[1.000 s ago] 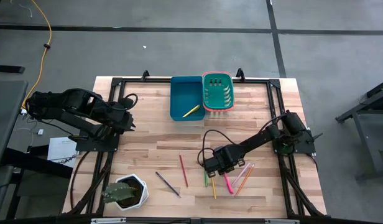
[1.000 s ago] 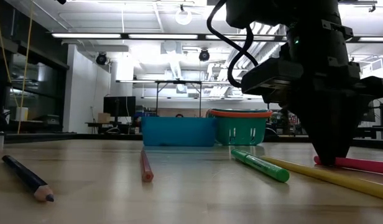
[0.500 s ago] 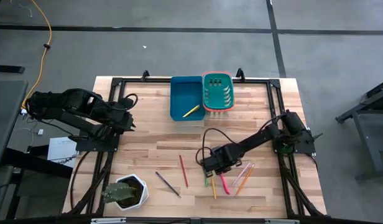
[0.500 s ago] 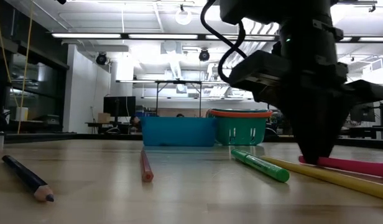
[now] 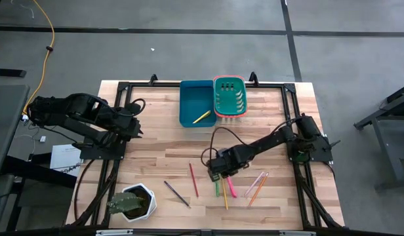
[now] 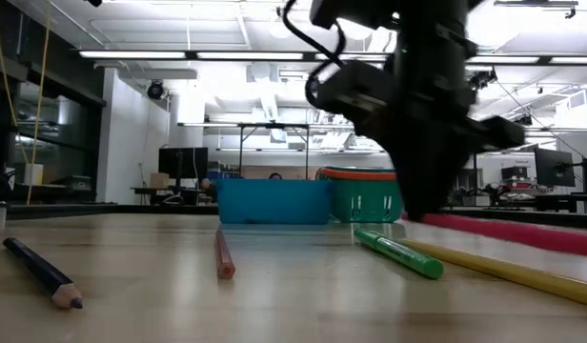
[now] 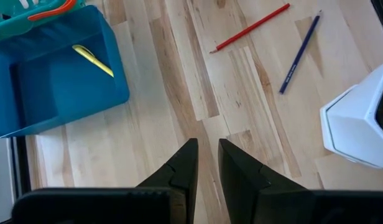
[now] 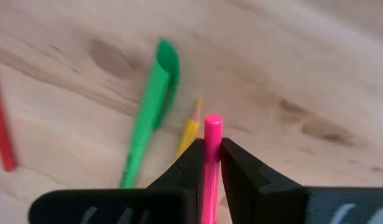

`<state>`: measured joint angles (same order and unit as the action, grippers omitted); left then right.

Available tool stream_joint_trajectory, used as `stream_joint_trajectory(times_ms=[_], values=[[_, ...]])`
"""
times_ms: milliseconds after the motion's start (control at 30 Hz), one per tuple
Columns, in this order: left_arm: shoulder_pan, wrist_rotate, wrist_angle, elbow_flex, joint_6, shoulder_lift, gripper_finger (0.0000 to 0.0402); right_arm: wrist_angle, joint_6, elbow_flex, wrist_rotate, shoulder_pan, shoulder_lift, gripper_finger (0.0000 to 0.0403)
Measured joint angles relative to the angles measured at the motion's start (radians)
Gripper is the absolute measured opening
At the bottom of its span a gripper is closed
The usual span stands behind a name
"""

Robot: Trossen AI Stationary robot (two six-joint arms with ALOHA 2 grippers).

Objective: Sort pens & pencils
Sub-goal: Put the pink pen into the blue bin

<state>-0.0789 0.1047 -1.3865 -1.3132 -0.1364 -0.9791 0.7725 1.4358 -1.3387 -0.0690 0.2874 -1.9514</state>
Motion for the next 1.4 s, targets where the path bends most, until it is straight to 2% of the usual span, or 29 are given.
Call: stream_joint_trajectory(times_ms=[333, 633, 900, 1067, 1300, 1400], values=[[0.0, 0.013, 0.0, 0.0, 0.003, 0.0, 0.0051, 0.15, -0.16, -0.188, 0.12, -0.076, 0.0, 0.0032], [0.0, 0.02, 0.03, 0.0, 0.004, 0.0, 0.0051, 0.16, -0.294, -0.341, 0.22, -0.142, 0.0, 0.0032], [0.0, 0.02, 0.119, 0.0, 0.005, 0.0, 0.0051, 0.158, -0.387, -0.464, 0.254, -0.186, 0.0, 0.0032], [0.0, 0.085, 0.142, 0.0, 0.01, 0.0, 0.0051, 0.158, -0.448, -0.532, 0.299, -0.225, 0.001, 0.0032], [0.001, 0.072, 0.244, 0.0, -0.042, 0.0, 0.0051, 0.116, -0.536, -0.581, 0.3, -0.318, 0.001, 0.0032], [0.031, 0.07, 0.253, 0.0, -0.068, 0.0, 0.0051, 0.089, -0.569, -0.583, 0.269, -0.358, 0.001, 0.0032]])
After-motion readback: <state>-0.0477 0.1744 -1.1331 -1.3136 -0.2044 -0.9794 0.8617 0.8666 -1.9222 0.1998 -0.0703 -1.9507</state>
